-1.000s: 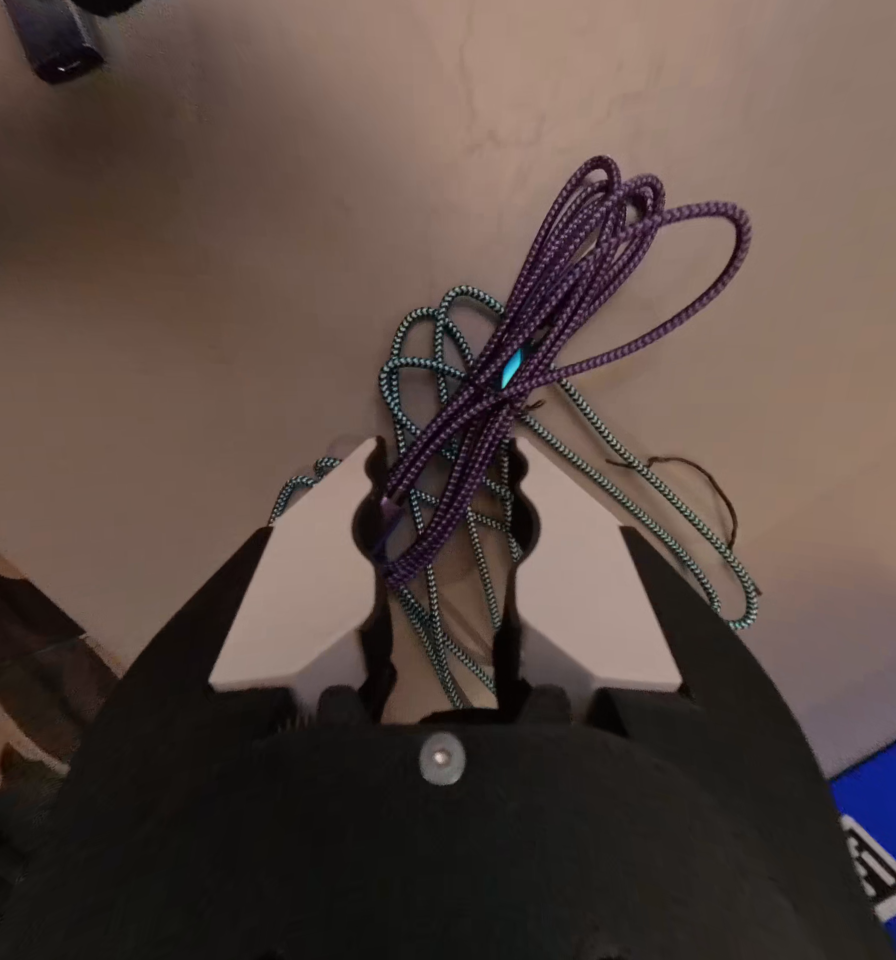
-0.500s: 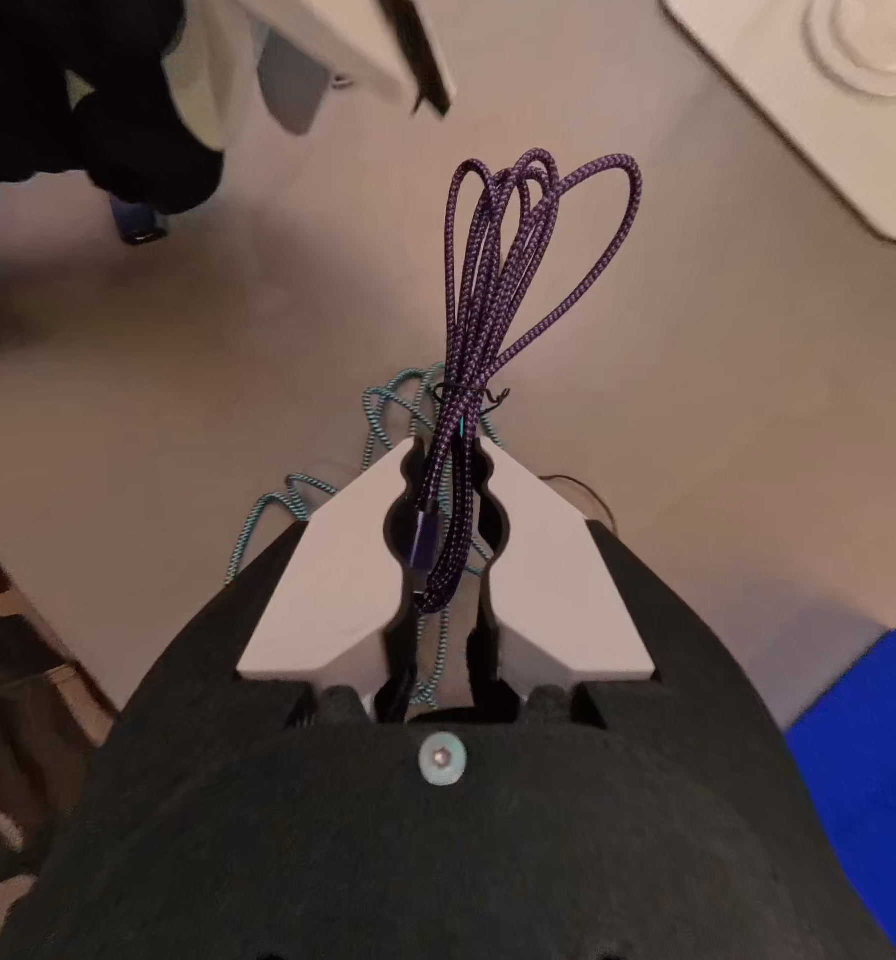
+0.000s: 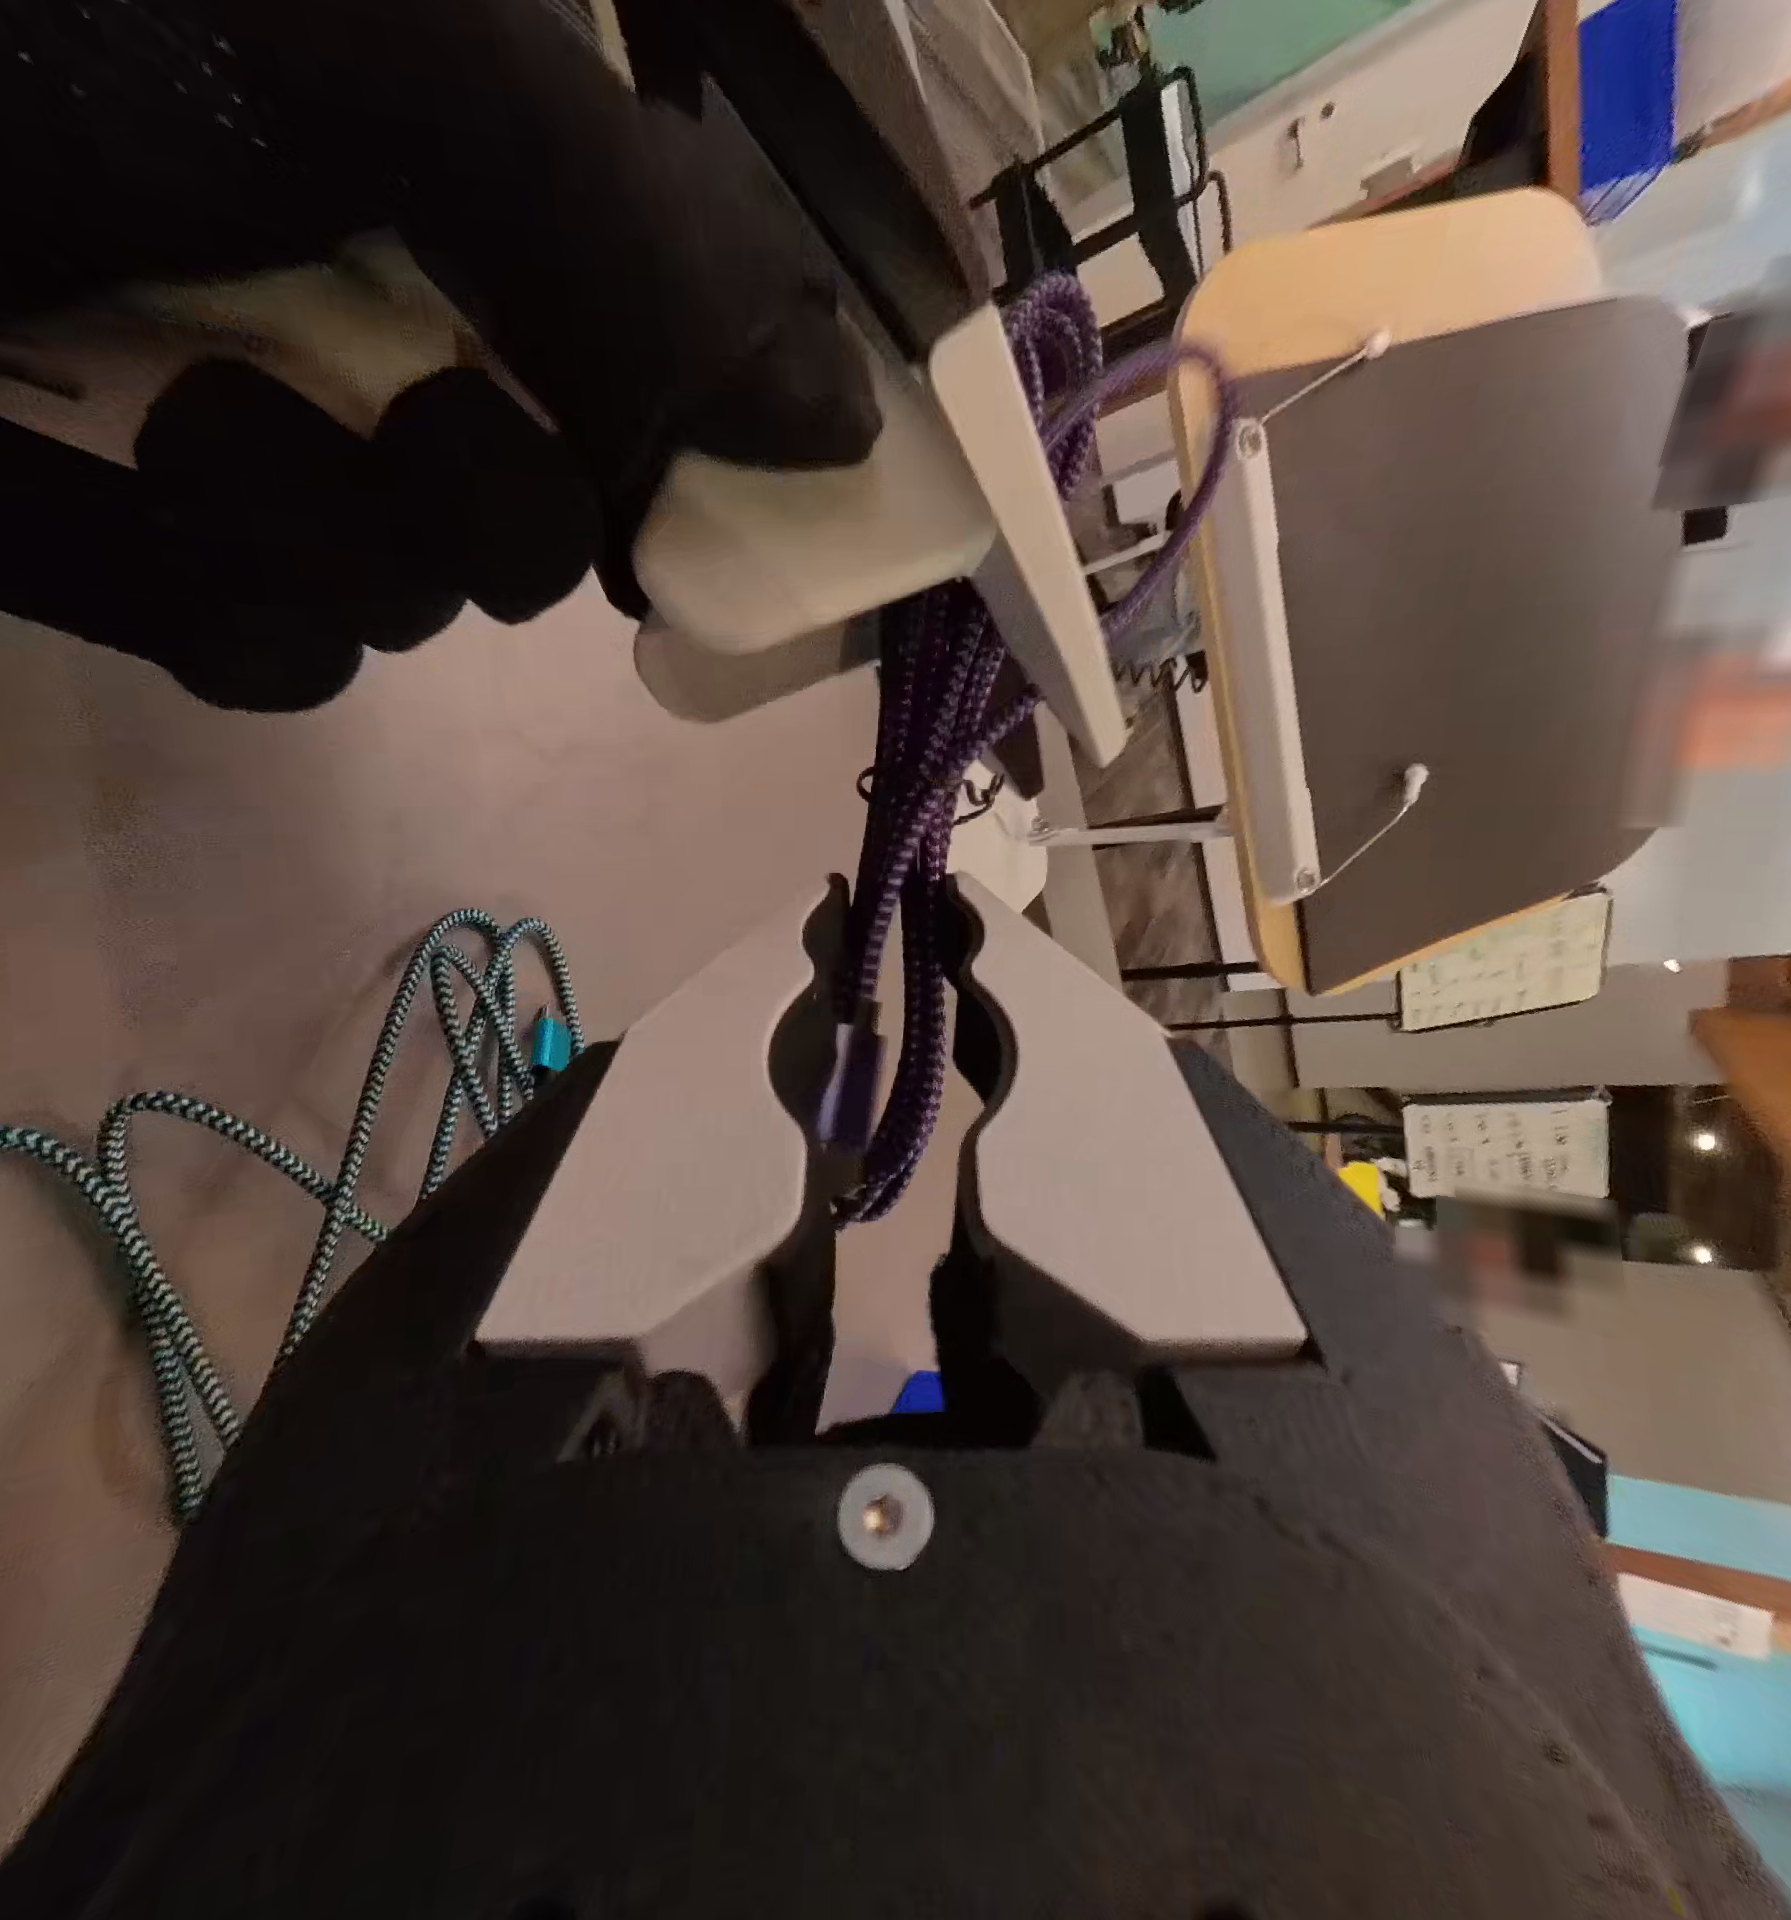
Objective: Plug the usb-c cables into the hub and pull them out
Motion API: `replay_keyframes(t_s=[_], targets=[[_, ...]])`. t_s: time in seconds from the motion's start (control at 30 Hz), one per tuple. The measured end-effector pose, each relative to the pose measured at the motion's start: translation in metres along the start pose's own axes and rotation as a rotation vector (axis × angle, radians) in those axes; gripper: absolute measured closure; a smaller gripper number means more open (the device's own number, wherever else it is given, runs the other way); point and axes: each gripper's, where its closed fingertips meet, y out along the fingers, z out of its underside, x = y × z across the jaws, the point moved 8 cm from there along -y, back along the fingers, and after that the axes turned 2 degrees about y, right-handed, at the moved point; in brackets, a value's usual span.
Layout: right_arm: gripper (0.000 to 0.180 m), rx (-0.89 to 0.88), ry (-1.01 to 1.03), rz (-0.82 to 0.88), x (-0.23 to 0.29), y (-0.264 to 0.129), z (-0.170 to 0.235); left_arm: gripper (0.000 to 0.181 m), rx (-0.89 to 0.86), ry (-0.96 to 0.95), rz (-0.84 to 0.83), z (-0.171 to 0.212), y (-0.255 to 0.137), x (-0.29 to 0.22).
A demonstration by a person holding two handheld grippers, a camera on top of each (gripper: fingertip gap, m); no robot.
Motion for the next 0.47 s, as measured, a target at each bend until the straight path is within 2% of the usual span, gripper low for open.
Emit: replay_keyframes(t_s=[0.03,0.17,0.23,0.33,0.37,0.47], targets=[[0.164,-0.011,-0.011,0.004,0.001,0.0,-0.002,0.172,-0.012,0.007,0.005,-0.001,-0.002,-0.001],[0.158,-0.062,0.048,-0.061,-0.003,-0.001,-0.007,0.175,-0.042,0.046,0.015,-0.006,-0.005,-0.006],[0.138,-0.096,0.1,-0.127,-0.009,-0.004,-0.009,0.176,-0.038,0.053,0.039,-0.008,-0.007,-0.008],[0.127,-0.165,0.153,-0.267,-0.016,-0.016,-0.013,0.177,-0.029,0.064,0.069,-0.012,-0.011,-0.011],[0.126,-0.216,0.172,-0.326,-0.02,-0.022,-0.014,0.177,-0.021,0.062,0.097,-0.013,-0.012,-0.014],[0.139,-0.362,0.216,-0.417,-0.043,-0.044,-0.014,0.177,0.043,-0.007,0.244,-0.014,-0.014,-0.022]])
